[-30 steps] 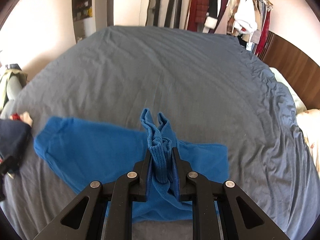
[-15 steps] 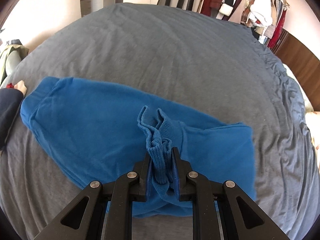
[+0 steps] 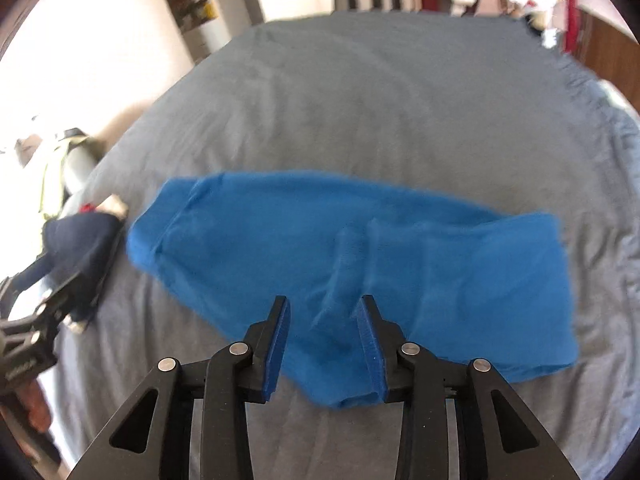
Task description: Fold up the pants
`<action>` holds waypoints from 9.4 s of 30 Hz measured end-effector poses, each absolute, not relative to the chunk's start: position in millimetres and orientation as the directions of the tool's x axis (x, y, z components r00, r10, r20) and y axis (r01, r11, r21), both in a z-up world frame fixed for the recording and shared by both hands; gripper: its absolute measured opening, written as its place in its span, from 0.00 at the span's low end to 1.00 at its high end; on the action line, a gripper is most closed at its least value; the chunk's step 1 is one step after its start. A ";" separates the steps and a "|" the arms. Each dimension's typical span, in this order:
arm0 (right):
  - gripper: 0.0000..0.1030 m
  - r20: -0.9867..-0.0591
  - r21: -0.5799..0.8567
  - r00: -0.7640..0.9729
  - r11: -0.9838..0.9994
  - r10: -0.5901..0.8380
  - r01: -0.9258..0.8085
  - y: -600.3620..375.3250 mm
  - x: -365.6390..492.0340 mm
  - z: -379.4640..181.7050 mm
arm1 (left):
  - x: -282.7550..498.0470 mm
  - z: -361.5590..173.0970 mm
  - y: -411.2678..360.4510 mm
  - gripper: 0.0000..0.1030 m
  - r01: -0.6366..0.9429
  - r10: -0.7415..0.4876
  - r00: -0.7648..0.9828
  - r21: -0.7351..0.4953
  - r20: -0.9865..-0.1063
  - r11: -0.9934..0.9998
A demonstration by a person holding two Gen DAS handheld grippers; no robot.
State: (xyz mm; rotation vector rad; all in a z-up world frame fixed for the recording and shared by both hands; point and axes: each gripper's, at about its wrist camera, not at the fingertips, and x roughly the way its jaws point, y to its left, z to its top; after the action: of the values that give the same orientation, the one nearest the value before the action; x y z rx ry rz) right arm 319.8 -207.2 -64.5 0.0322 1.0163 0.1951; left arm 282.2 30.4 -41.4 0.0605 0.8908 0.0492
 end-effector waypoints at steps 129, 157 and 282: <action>0.43 -0.765 0.161 0.642 0.954 -0.040 0.252 -385.6 279.2 -140.8 | 322.1 -120.7 -107.8 0.04 0.253 -0.402 0.463 -0.316 -0.790 0.914; 0.39 -0.771 0.187 0.636 0.951 -0.014 0.247 -387.5 282.7 -144.0 | 323.6 -138.7 -106.9 0.30 0.186 -0.447 0.398 -0.406 -0.801 0.895; 0.30 -0.782 0.123 0.615 0.943 -0.099 0.308 -377.1 269.2 -141.5 | 332.9 -136.4 -119.0 0.09 0.305 -0.371 0.468 -0.248 -0.802 0.920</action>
State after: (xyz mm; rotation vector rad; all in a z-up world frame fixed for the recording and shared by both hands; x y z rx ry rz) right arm 269.2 -377.1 -141.5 0.2565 0.8792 -0.2370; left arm 332.9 -119.0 -136.4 -0.0735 1.0021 -0.4149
